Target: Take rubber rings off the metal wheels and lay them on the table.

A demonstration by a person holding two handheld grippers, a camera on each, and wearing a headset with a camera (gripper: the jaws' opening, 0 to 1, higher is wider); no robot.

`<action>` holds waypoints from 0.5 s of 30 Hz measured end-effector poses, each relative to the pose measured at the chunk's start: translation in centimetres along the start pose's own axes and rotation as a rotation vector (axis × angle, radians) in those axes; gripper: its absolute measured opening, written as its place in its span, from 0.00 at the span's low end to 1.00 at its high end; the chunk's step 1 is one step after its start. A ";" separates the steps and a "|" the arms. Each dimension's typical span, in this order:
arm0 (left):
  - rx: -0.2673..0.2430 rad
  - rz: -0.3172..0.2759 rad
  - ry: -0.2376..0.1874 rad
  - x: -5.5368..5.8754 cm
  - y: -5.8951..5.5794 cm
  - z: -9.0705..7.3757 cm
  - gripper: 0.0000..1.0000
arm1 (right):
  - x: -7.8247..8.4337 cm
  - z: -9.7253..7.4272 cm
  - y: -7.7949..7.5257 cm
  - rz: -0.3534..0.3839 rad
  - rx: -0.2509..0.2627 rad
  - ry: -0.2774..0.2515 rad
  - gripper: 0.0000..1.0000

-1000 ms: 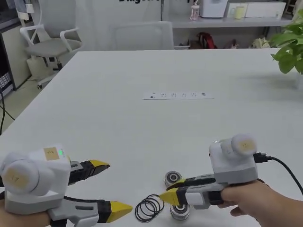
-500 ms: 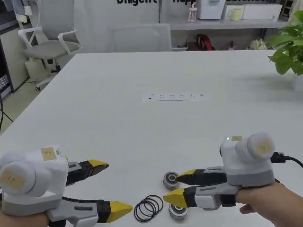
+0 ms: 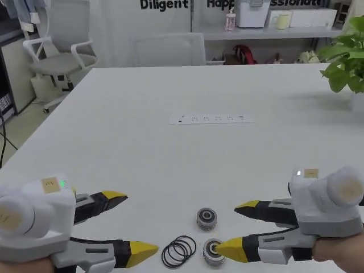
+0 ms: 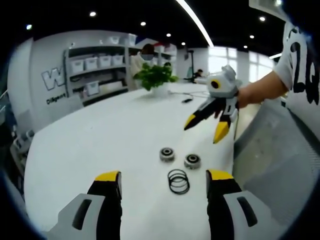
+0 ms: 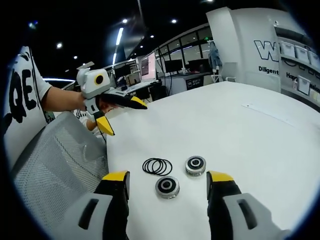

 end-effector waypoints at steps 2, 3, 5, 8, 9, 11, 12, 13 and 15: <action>-0.002 0.000 0.000 0.0 0.0 -0.1 0.70 | 0.3 -0.6 -0.2 -0.005 0.014 0.005 0.60; -0.003 -0.001 0.000 0.0 -0.1 -0.2 0.70 | 0.4 -0.8 -0.2 -0.006 0.020 0.005 0.61; -0.004 -0.003 0.001 0.1 -0.1 -0.2 0.70 | 0.6 -1.4 -0.4 -0.010 0.036 0.008 0.62; -0.005 -0.002 0.004 0.3 -0.2 -0.4 0.70 | 0.8 -2.1 -0.4 -0.018 0.051 0.011 0.63; -0.004 -0.001 0.005 0.3 -0.3 -0.4 0.70 | 0.9 -2.3 -0.4 -0.023 0.059 0.014 0.63; -0.005 0.003 0.009 0.3 -0.4 -0.5 0.70 | 1.1 -2.7 -0.4 -0.034 0.071 0.018 0.65; -0.006 0.004 0.009 0.3 -0.4 -0.5 0.70 | 1.2 -3.0 -0.4 -0.038 0.075 0.021 0.65; -0.006 0.004 0.009 0.3 -0.5 -0.6 0.70 | 1.3 -3.2 -0.3 -0.041 0.081 0.025 0.65; -0.008 -0.002 0.001 0.3 -0.6 -0.7 0.70 | 1.6 -3.5 -0.3 -0.047 0.088 0.033 0.66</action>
Point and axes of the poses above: the centre of the closed fingertips' face, and the gripper's own axes: z roughly forward along the fingers, y roughly to its left, x roughly out of its underside, the point moved 9 cm from there along -z, roughly backward along the fingers, and after that the axes turned 3 degrees about -y, right-handed, at the moved point
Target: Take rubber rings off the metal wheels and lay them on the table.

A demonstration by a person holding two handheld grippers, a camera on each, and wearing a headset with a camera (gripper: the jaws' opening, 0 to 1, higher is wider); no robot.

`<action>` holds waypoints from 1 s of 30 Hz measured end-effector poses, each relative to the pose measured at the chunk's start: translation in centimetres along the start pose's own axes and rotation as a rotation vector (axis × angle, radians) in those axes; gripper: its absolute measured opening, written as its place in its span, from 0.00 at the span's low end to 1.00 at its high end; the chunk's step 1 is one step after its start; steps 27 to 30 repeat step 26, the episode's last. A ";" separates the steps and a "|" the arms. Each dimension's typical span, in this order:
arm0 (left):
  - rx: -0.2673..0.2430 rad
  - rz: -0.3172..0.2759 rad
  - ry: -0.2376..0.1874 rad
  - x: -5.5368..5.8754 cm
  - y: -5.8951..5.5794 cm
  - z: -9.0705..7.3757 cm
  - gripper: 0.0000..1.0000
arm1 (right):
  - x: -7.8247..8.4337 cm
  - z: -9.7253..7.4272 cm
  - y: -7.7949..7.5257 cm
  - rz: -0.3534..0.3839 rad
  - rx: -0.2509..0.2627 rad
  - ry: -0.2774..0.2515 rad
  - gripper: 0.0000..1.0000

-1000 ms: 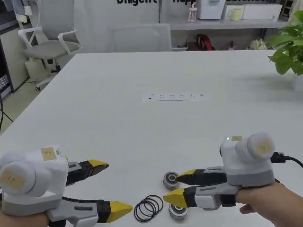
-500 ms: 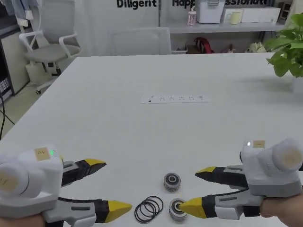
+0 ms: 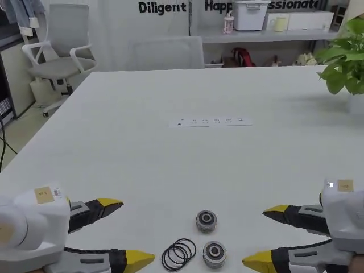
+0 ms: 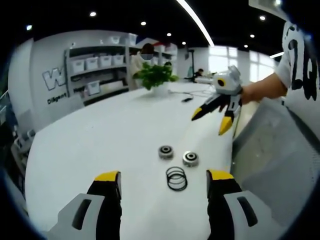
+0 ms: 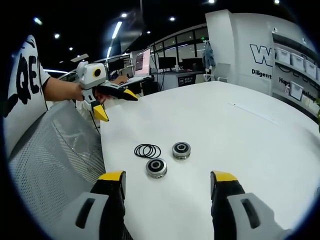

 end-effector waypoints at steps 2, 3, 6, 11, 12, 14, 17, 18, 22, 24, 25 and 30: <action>-0.001 -0.009 -0.004 0.1 -0.2 -0.1 0.70 | 0.2 -0.2 0.1 -0.005 0.005 0.005 0.67; -0.001 -0.011 -0.005 0.1 -0.2 -0.1 0.70 | 0.3 -0.4 0.1 -0.008 0.010 0.007 0.67; 0.001 -0.013 -0.002 0.3 -0.3 -0.2 0.70 | 0.6 -0.8 0.3 -0.011 0.022 0.009 0.67; -0.011 -0.020 -0.014 0.1 -0.3 -0.7 0.70 | 0.9 -1.4 0.4 -0.006 0.040 0.010 0.67; -0.013 -0.021 -0.016 0.1 -0.4 -0.7 0.70 | 0.9 -1.4 0.4 -0.004 0.044 0.008 0.67; -0.014 -0.020 -0.016 0.2 -0.5 -0.8 0.70 | 1.0 -1.6 0.4 0.001 0.050 0.002 0.68; -0.011 -0.015 -0.007 0.4 -0.7 -0.7 0.71 | 1.1 -1.7 0.4 0.006 0.063 -0.003 0.68; -0.010 -0.013 -0.007 0.4 -0.7 -0.7 0.71 | 1.1 -1.8 0.4 0.006 0.066 -0.004 0.68; -0.013 -0.016 -0.009 0.4 -0.7 -0.7 0.71 | 1.1 -2.0 0.4 0.015 0.076 -0.016 0.68; -0.016 -0.024 -0.011 0.5 -0.6 -0.7 0.71 | 1.2 -2.0 0.4 0.016 0.081 -0.016 0.68; -0.017 -0.025 -0.011 0.5 -0.6 -0.7 0.70 | 1.2 -2.0 0.4 0.017 0.082 -0.016 0.68; -0.017 -0.028 -0.011 0.6 -0.6 -0.7 0.70 | 1.3 -2.1 0.4 0.019 0.083 -0.016 0.68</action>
Point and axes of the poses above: the centre of the closed fingertips' face, and the gripper's own axes: z roughly forward along the fingers, y roughly to its left, x roughly out of its underside, the point moved 9 cm from there along -z, roughly backward along the fingers, and after that the axes turned 3 degrees about -y, right-handed, at the moved point
